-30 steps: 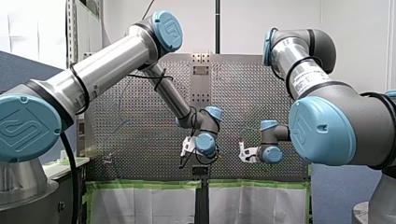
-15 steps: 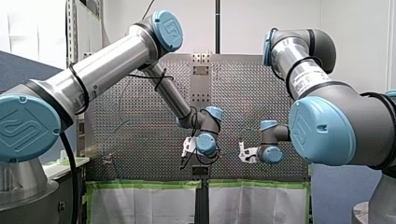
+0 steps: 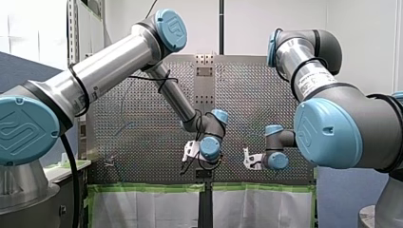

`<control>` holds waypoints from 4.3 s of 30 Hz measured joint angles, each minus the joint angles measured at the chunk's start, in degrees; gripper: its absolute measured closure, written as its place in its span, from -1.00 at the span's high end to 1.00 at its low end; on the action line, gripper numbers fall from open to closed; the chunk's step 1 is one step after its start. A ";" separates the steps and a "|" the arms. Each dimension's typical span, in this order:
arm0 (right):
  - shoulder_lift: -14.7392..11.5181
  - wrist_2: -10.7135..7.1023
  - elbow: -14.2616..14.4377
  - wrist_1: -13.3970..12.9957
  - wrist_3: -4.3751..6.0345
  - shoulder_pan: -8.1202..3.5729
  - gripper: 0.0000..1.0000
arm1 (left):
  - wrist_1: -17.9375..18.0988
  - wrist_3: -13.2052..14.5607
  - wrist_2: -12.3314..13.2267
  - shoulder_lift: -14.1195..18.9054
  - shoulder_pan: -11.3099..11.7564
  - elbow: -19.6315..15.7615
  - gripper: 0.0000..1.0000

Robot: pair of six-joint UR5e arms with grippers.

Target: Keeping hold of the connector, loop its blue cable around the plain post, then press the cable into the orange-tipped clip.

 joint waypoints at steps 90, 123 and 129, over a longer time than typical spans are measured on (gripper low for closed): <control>-4.64 0.79 26.77 -24.40 4.24 6.28 -1.00 | 8.52 -0.43 -3.86 11.08 2.58 -19.73 1.00; -4.57 -5.66 21.88 -16.49 0.15 6.88 -1.00 | -4.33 -6.76 2.53 18.81 3.92 -13.70 1.00; -4.57 -6.09 21.08 -15.94 -0.30 6.92 -1.00 | -7.33 -8.16 2.42 18.83 4.37 -10.74 1.00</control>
